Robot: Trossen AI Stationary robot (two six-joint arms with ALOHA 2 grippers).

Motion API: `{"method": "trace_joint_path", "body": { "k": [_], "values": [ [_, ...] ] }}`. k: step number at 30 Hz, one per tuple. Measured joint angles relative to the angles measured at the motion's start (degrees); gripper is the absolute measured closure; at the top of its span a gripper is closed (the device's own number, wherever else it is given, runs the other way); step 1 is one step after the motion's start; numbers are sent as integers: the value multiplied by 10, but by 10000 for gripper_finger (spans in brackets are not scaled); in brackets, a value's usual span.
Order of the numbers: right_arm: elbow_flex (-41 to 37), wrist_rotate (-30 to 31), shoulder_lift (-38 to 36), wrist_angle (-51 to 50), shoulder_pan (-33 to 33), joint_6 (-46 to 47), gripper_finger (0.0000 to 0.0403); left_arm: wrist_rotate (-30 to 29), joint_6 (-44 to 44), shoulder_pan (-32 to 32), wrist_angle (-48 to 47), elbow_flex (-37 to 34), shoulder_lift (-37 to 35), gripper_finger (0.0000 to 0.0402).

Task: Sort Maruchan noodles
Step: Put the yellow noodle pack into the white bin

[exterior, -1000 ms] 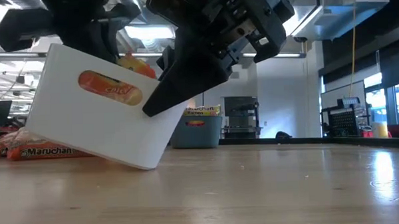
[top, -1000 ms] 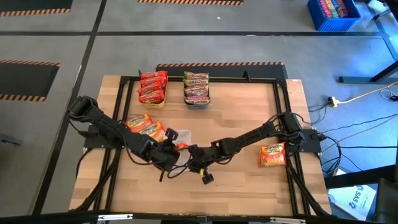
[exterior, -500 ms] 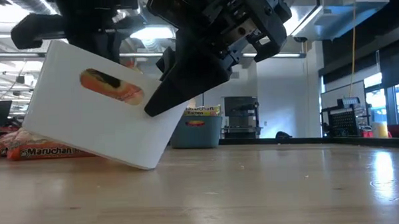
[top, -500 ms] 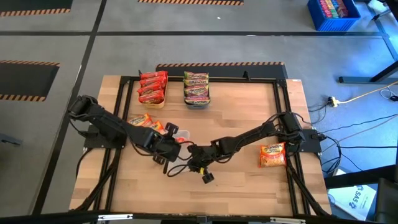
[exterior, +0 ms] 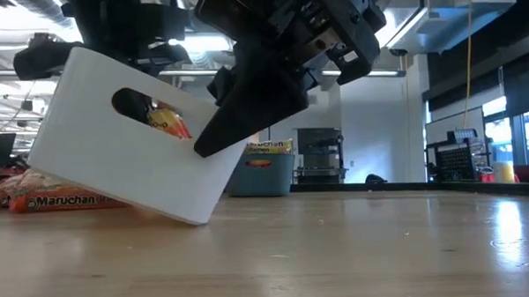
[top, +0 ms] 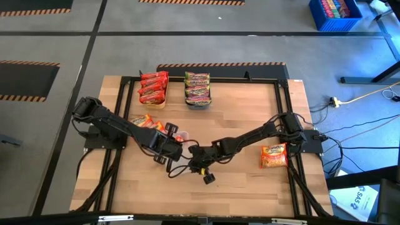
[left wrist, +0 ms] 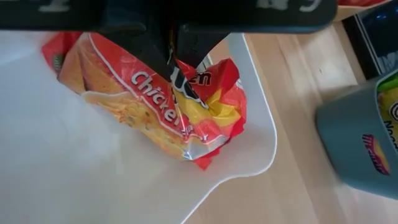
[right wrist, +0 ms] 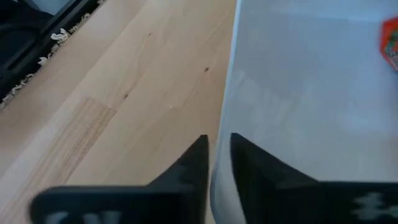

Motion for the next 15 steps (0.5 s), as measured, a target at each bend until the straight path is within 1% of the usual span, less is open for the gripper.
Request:
{"method": "trace_joint_path", "body": {
  "k": [4,8,12,15],
  "values": [
    [0,0,1,-1,0,0,283,-3,-9,0,10,0,0,395],
    [-1,0,1,-2,0,0,233,-8,-35,0,14,0,0,361],
    [-1,2,1,-7,0,0,203,-13,-70,0,10,0,0,317],
    [10,29,0,-38,0,0,194,-14,-83,0,8,-1,0,290]
  ]
}}
